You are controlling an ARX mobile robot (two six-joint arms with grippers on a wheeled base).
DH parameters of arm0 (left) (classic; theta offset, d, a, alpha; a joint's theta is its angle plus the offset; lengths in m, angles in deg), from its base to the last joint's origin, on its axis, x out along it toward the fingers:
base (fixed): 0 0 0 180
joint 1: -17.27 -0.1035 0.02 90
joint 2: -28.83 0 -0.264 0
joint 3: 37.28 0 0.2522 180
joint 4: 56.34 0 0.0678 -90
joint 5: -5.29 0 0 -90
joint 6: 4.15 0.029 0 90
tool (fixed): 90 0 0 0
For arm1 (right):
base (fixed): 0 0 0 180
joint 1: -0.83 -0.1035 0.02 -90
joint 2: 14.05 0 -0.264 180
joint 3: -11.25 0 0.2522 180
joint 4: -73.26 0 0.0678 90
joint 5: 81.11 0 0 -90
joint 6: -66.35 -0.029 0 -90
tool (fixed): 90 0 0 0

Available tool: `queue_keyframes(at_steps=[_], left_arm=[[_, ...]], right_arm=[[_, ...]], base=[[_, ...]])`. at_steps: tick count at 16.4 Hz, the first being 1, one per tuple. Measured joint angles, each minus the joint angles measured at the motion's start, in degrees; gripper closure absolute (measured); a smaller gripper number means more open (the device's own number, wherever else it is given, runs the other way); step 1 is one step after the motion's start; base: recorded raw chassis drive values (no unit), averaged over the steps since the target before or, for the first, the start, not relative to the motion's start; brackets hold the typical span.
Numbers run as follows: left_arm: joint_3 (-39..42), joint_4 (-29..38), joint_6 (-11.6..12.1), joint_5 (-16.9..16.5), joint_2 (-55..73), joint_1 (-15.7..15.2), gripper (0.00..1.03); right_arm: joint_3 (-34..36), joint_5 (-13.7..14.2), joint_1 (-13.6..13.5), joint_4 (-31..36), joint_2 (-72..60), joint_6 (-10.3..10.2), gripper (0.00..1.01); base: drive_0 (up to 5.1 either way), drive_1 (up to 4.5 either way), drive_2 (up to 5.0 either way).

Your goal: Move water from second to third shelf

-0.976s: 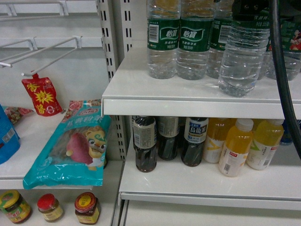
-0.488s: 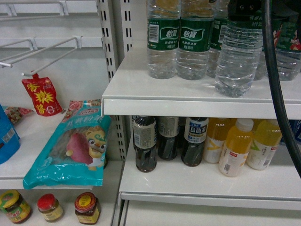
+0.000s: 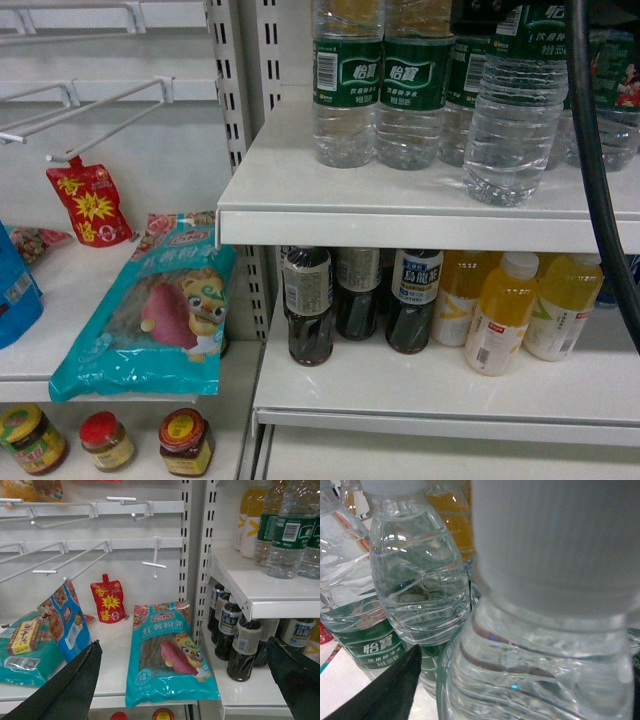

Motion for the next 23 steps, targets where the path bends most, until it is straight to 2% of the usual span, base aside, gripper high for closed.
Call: queue_keyframes(at_steps=[7,12,15,19,23], left_arm=[[0.00,-0.02,0.00,0.00,0.00,0.00,0.05],[0.02,0.00,0.02,0.00,0.00,0.00,0.05],[0.02,0.00,0.02,0.00,0.00,0.00,0.05],[0.02,0.00,0.02,0.00,0.00,0.00,0.05],[0.00,0.00,0.02,0.00,0.00,0.00,0.05]], right_arm=[[0.04,-0.20,0.44,-2.27,2.67,0.02,0.03],[4.61,-1.64,0.72,-2.16,7.02,0.00,0.03],[8.28,-3.23,0.74,-2.95,12.28,-0.20,0.03],[15.65,-6.08,0.74,-6.25,22.29,-2.01,0.03],[24.09,-10.03,2.14,-13.70,39.95,-2.62,0.03]], base=[[0.0,0.00,0.0],[0.0,0.00,0.0],[0.0,0.00,0.0],[0.0,0.00,0.0],[0.0,0.00,0.0]])
